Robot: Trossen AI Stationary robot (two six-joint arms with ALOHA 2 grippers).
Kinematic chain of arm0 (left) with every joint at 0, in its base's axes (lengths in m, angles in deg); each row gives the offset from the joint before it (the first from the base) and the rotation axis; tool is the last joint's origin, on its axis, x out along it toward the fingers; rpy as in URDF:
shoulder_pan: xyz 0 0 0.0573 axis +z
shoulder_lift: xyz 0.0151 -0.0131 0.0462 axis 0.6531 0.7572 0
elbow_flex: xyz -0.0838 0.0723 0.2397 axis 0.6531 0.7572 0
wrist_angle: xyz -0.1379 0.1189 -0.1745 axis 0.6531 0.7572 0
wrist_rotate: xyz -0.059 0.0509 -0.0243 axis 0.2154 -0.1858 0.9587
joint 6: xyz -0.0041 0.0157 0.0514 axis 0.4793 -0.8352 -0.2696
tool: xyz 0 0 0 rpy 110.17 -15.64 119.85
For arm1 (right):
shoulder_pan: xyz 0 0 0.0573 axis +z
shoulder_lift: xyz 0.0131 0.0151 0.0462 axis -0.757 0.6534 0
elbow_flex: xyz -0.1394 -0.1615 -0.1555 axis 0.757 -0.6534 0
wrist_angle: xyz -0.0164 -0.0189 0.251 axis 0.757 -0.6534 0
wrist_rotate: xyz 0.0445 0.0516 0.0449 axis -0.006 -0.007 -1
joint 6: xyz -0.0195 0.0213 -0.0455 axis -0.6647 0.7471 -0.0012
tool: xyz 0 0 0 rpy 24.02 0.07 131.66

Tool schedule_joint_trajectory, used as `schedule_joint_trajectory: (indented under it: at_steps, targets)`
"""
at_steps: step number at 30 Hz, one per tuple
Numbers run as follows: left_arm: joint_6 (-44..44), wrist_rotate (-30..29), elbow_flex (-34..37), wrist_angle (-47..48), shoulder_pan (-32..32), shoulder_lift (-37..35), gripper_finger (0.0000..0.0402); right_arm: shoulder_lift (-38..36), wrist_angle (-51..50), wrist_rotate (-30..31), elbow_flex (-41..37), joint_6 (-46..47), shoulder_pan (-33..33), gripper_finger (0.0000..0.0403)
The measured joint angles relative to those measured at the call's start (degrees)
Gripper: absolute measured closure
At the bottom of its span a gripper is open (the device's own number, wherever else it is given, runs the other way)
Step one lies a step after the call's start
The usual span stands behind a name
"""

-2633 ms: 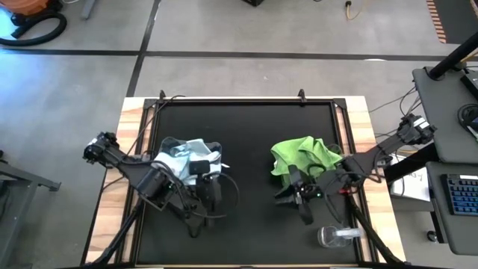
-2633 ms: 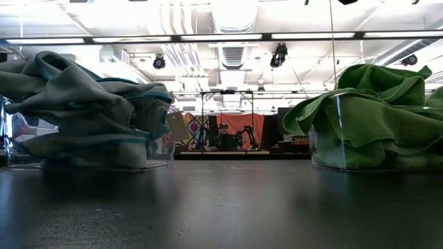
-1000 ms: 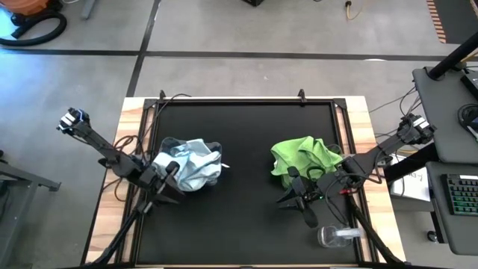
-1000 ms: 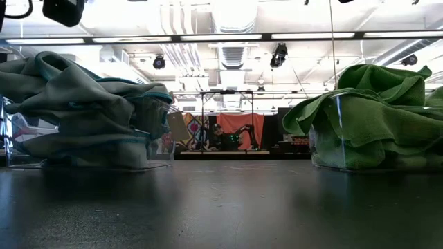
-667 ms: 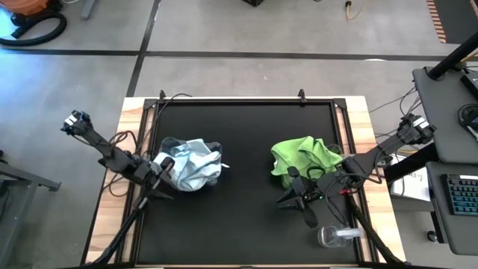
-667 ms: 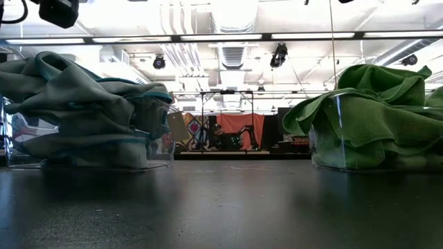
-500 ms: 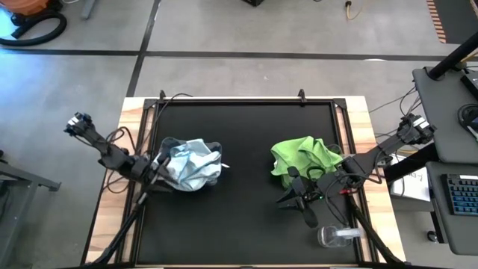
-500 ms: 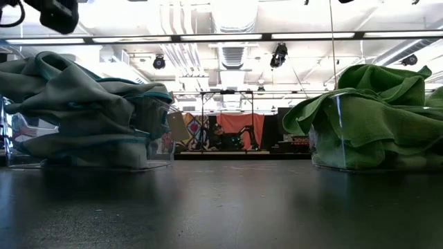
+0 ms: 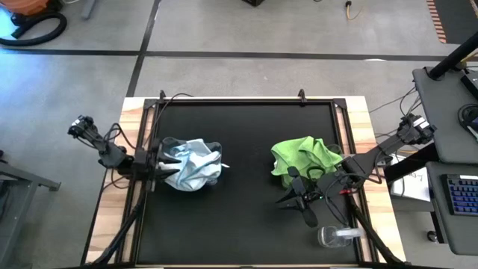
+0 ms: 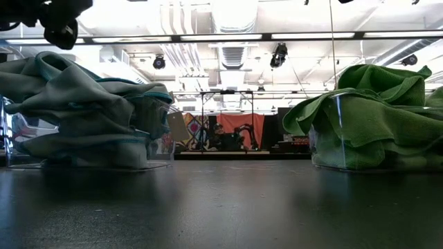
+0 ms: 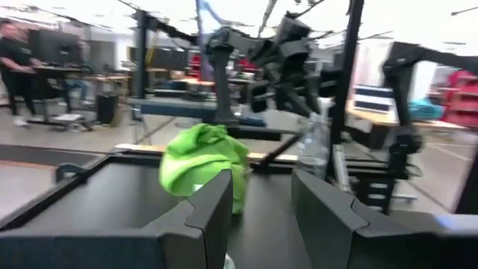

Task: Sort microfiber towel by color & place in baskets
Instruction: Return to Home Position

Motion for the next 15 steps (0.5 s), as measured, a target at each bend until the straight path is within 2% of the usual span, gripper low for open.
schedule_joint_trajectory:
  at_steps: [10, 15]
  targets:
    - [-1.19, 14.43, 1.1, 1.36, -0.04, -6.9, 0.0278, 0.0, 0.0, 0.01, 0.0, -0.06, 0.0, 0.0321]
    - [-0.67, 20.83, 5.11, -0.19, -0.04, -11.03, 0.0278, 0.0, 0.01, 0.01, 0.0, -0.65, 0.0, 0.0321]
